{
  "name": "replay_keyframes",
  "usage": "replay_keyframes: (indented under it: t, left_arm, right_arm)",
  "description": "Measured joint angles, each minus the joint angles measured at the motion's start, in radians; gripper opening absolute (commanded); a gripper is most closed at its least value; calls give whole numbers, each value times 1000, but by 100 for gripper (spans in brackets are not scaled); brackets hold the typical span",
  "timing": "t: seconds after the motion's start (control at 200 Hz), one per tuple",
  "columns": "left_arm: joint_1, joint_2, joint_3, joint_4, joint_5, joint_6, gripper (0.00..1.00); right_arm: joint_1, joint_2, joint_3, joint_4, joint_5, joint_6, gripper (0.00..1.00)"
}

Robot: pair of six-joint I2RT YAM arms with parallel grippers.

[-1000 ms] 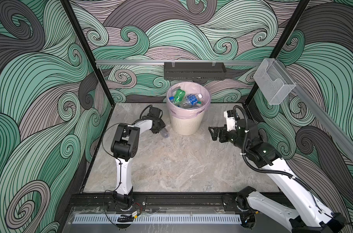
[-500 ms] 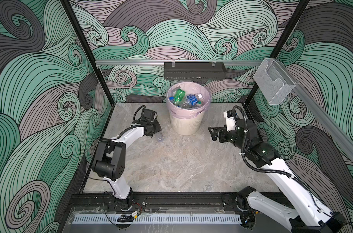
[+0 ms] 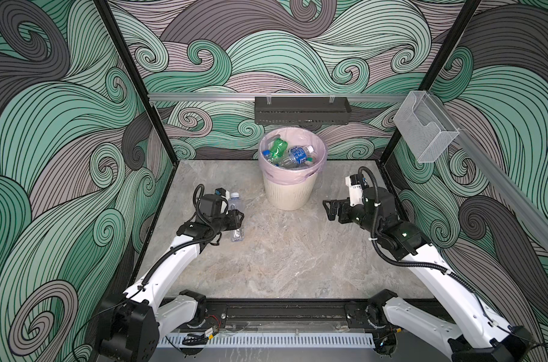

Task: Throw the plastic bottles in the bin
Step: 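Lift the clear bottle with the left gripper and drop it into the bin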

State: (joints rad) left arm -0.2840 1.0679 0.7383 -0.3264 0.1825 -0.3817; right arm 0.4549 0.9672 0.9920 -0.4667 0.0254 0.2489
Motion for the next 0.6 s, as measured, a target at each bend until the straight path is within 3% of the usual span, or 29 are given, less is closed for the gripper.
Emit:
replay_keyframes:
  t: [0.21,0.32,0.41,0.525,0.56,0.6]
  left_arm:
    - [-14,-66,16,6,37,41,53]
    - [-26,-35,118,1,62,62,56]
    - [-34,62,317,-5,85,77,55]
    - [-60,287,718,-12,115,90,56]
    - [-72,367,851,-14,117,94,61]
    - [-86,469,1011,-22,116,97,74]
  right_arm:
    - [0,2,-3,5,-2,19,99]
    - [0,2,-14,15,-2,24,99]
    - [0,2,-26,19,-2,27,99]
    - [0,0,-32,22,-2,33,99]
    - [0,-3,-33,23,-2,36,99]
    - [0,-9,-37,24,-1,39,99]
